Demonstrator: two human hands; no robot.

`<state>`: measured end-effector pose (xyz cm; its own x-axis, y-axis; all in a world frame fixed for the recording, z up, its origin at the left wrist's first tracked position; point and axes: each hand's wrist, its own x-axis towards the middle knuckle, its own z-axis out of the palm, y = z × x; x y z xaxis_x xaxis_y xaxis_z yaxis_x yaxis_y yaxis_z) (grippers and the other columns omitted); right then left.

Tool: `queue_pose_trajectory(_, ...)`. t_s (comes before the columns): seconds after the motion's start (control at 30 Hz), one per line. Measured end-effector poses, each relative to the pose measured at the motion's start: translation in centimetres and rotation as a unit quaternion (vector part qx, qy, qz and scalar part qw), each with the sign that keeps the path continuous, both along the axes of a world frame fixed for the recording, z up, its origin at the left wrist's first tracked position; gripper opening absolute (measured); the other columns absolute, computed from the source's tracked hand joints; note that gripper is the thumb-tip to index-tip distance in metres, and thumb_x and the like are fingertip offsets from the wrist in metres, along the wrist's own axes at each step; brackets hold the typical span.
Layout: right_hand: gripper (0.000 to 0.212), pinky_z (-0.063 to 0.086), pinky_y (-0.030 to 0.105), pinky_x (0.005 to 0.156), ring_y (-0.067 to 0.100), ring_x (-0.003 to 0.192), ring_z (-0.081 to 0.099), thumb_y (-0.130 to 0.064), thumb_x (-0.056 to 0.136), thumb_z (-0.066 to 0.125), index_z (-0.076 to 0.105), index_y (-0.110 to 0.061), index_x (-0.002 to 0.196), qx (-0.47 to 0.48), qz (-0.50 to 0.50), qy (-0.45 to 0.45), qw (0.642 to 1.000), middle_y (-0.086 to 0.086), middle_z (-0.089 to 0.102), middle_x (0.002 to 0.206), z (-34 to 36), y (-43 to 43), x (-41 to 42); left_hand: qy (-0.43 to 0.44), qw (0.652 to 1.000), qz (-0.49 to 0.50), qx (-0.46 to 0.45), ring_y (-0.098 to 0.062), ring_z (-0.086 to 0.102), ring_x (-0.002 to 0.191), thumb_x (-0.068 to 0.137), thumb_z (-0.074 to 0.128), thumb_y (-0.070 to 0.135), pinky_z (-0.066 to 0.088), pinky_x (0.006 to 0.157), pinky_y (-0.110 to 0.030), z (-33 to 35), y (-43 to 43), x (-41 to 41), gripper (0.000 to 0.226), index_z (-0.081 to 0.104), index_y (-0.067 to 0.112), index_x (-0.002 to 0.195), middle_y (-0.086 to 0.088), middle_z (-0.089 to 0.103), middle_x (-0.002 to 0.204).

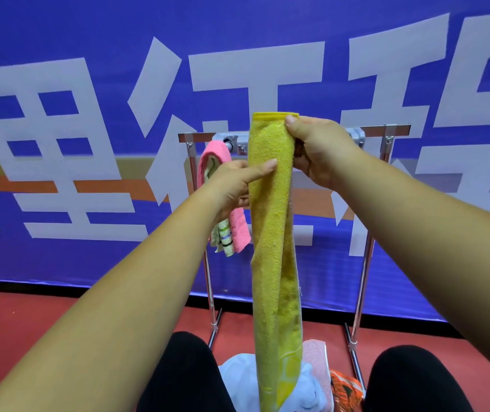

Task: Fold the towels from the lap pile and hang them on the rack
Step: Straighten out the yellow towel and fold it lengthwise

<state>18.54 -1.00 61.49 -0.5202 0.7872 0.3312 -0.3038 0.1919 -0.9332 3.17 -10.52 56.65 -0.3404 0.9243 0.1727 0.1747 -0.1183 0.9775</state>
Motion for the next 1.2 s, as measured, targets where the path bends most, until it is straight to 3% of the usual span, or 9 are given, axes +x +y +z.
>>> queue_pose_trajectory(0.13,0.030,0.065,0.039,0.075,0.028,0.097,0.080,-0.022,0.111,0.056,0.067,0.000,0.129,-0.005,-0.007,0.006,1.000,0.018,0.079,0.110,-0.4,0.3,0.3,-0.026,0.999,-0.036,-0.018,-0.022,0.078,0.104,0.093,0.080,0.029,0.063,0.081,-0.034,-1.6,-0.1,0.3,0.041,0.071,0.013,0.130,-0.005,0.080,0.116)
queue_pose_trajectory(0.3,0.043,0.049,0.024,0.053,0.006,0.045,0.055,-0.055,0.109,0.048,0.060,-0.021,0.086,-0.053,0.037,-0.012,0.998,-0.009,0.056,0.050,-2.5,-0.2,0.7,-0.061,0.996,-0.045,0.039,-0.029,0.078,0.105,0.097,0.076,0.022,0.065,0.085,-0.043,-1.2,0.4,1.1,0.040,0.067,0.010,0.134,-0.014,0.079,0.118)
queue_pose_trajectory(0.43,0.092,0.049,0.034,0.075,0.027,0.073,0.048,-0.094,0.083,0.048,0.071,-0.008,0.109,-0.051,0.148,-0.144,0.977,0.016,0.046,0.081,-8.9,0.8,0.8,-0.078,0.994,-0.004,0.073,-0.032,0.079,0.101,0.095,0.079,0.017,0.066,0.082,-0.045,-1.1,1.3,0.7,0.039,0.069,0.007,0.131,-0.015,0.080,0.113)
queue_pose_trajectory(0.57,0.075,0.055,0.048,0.095,0.041,0.106,0.065,-0.056,0.085,0.082,0.068,0.000,0.132,-0.084,0.149,-0.179,0.969,0.026,0.073,0.119,-16.0,0.8,0.4,-0.088,0.994,0.032,0.064,-0.027,0.080,0.095,0.094,0.080,0.015,0.066,0.073,-0.039,-1.9,2.5,-0.6,0.036,0.070,0.006,0.128,-0.012,0.081,0.110)
queue_pose_trajectory(0.7,0.038,0.058,0.045,0.099,0.034,0.108,0.072,-0.019,0.097,0.072,0.071,0.002,0.128,-0.095,0.121,-0.182,0.971,0.022,0.076,0.122,-19.6,1.1,0.0,-0.113,0.992,0.040,0.032,-0.029,0.080,0.096,0.095,0.079,0.013,0.065,0.075,-0.041,-4.1,4.2,-2.0,0.034,0.071,0.003,0.127,-0.016,0.080,0.110)
queue_pose_trajectory(0.83,0.026,0.062,0.041,0.092,0.029,0.097,0.076,-0.015,0.099,0.069,0.074,0.000,0.120,-0.136,0.108,-0.127,0.977,0.019,0.079,0.114,-21.7,1.5,-0.7,-0.168,0.985,0.034,-0.014,-0.028,0.076,0.097,0.103,0.069,0.020,0.066,0.083,-0.041,-7.8,6.1,-2.9,0.029,0.069,0.001,0.124,-0.015,0.077,0.111)
queue_pose_trajectory(0.93,0.030,0.060,0.048,0.101,0.033,0.106,0.076,-0.018,0.100,0.070,0.073,0.000,0.123,-0.196,0.084,-0.078,0.974,0.020,0.077,0.118,-23.1,2.7,-1.3,-0.168,0.981,-0.013,-0.091,-0.019,0.070,0.081,0.108,0.057,0.041,0.063,0.079,-0.037,-11.6,6.5,-3.2,0.030,0.066,0.013,0.105,-0.005,0.073,0.082)
queue_pose_trajectory(1.1,0.033,0.064,0.043,0.086,0.035,0.110,0.076,-0.022,0.101,0.072,0.072,0.002,0.123,-0.303,0.031,-0.057,0.951,0.020,0.078,0.115,-25.8,4.3,-2.0,-0.185,0.955,-0.098,-0.211,-0.029,0.068,0.126,0.095,0.048,0.078,0.053,0.110,-0.048,-20.3,6.4,-3.6,0.086,0.066,0.007,0.140,-0.014,0.072,0.133)
queue_pose_trajectory(1.2,0.036,0.065,0.048,0.080,0.040,0.116,0.073,-0.014,0.106,0.060,0.063,0.008,0.134,-0.378,0.022,-0.030,0.925,0.028,0.072,0.127,-27.9,5.2,-2.6,-0.189,0.943,-0.121,-0.243,-0.029,0.069,0.126,0.093,0.060,0.063,0.057,0.106,-0.046,-25.2,5.9,-2.6,0.070,0.067,0.010,0.138,-0.015,0.073,0.132)
